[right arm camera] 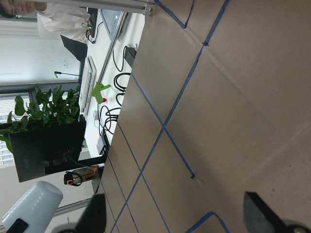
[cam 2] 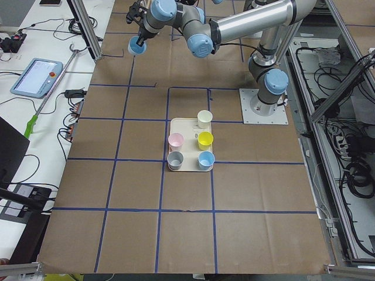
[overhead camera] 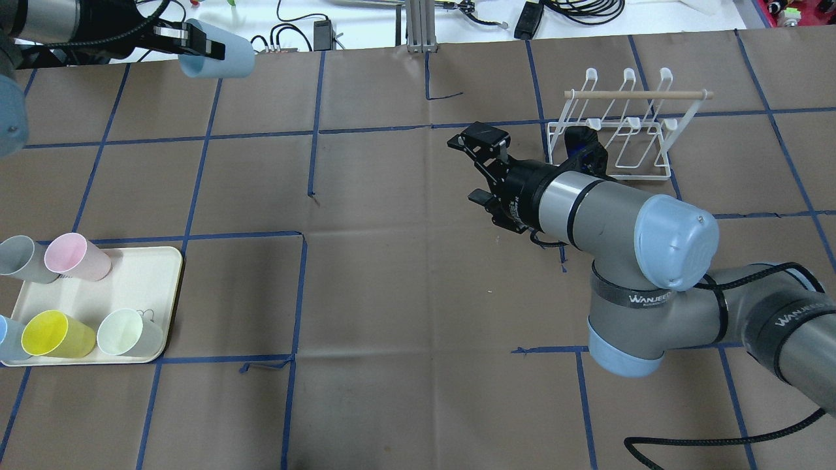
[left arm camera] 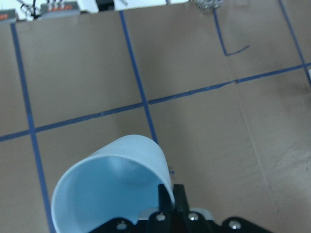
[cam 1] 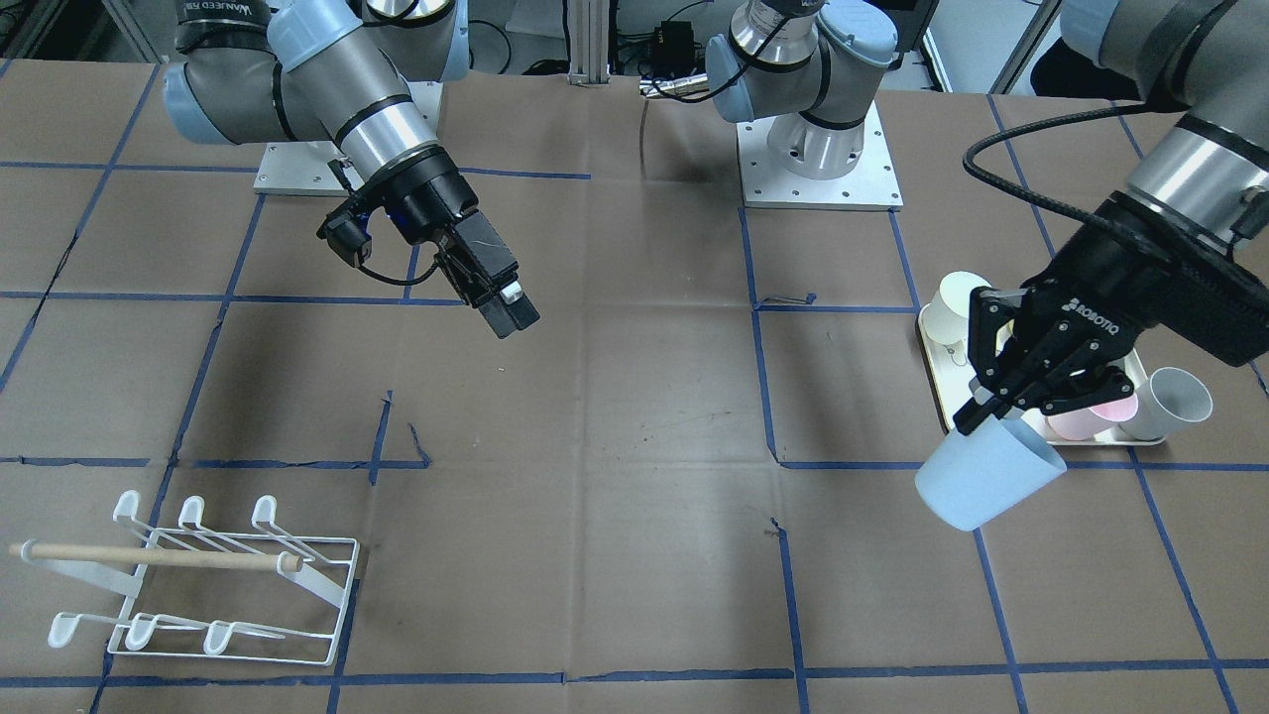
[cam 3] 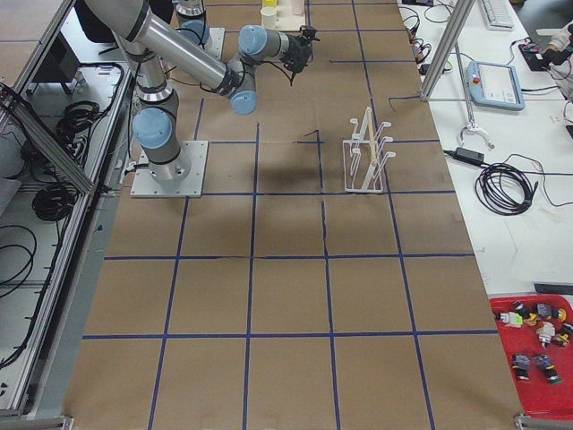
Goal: Transfer IKEA cup to right arm and place on rack
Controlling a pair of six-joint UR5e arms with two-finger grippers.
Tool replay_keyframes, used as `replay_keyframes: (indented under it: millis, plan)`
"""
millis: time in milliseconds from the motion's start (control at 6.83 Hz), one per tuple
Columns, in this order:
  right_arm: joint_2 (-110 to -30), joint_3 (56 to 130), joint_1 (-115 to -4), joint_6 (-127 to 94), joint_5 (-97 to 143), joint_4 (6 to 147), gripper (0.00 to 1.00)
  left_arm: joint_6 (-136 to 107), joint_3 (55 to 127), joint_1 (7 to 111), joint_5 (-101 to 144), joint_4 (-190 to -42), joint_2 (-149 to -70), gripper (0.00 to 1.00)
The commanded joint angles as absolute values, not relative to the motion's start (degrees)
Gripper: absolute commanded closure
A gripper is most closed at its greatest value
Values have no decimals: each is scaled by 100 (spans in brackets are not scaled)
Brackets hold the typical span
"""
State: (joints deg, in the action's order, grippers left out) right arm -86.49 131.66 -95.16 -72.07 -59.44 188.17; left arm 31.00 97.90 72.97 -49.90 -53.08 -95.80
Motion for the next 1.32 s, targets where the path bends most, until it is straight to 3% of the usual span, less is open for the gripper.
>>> replay_keyframes:
  millis: [0,440,879,1172]
  plan:
    - [-8648,13166,-9501,-7190,-5941,18817,1,3085,10964,7312,-3837,-3025,-9685,100]
    - [-8631,13149,-9413,-7242,-5941,18914,1,3068,12038,7593,-3289,-319,-10157,100]
    - [-8692,13131,-9404,-7242,-5950,18896,0,83,12015,8172,-3085,3635,-11581,100]
    - [-8692,13183,-9431,-7155,-5995,18782,0,-18,12032,8540,-3390,3946,-11759,100]
